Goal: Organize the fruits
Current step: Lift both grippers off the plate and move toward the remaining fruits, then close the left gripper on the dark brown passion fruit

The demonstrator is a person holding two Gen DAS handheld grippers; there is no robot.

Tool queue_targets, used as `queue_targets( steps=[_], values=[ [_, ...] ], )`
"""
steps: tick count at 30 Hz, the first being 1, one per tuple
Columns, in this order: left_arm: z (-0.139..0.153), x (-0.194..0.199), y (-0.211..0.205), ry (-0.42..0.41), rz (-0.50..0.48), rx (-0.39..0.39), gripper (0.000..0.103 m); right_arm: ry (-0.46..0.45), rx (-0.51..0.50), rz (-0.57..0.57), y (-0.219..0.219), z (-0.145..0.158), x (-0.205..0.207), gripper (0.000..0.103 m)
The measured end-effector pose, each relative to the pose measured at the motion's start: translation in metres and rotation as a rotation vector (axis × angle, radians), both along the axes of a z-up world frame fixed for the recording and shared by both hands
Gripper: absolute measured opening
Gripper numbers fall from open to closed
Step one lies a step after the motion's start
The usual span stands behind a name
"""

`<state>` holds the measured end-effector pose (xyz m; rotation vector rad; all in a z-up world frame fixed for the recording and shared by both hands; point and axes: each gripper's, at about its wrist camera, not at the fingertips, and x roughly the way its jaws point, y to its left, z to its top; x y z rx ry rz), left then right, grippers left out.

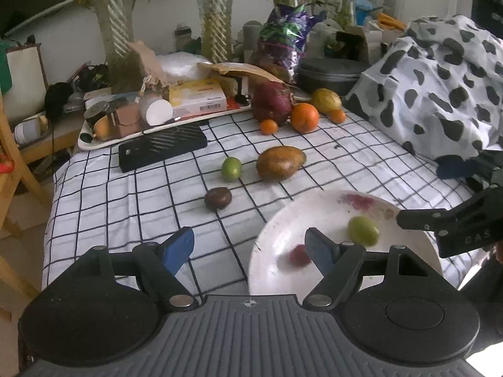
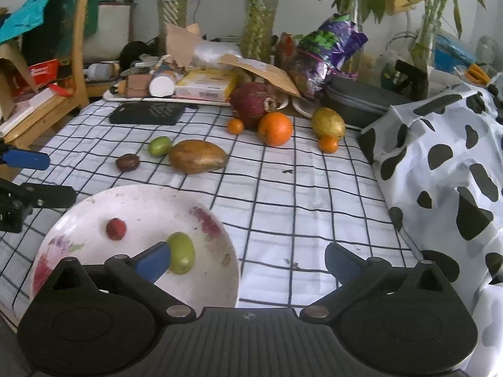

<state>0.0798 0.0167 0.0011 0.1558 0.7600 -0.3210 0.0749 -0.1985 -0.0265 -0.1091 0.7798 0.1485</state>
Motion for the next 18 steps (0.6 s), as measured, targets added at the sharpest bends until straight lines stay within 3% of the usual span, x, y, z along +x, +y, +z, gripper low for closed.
queue_targets(
  steps=[14,18],
  values=[
    [-0.016,0.057,0.021,0.118,0.064,-0.085,0.075,0.000,0.008,-0.022,-0.003,-0.003,0.038,0.103],
    [-0.020,0.073,0.027,0.149,0.074,-0.134,0.064,0.001,0.006,-0.020,-0.003,-0.005,0.050,0.103]
  ],
)
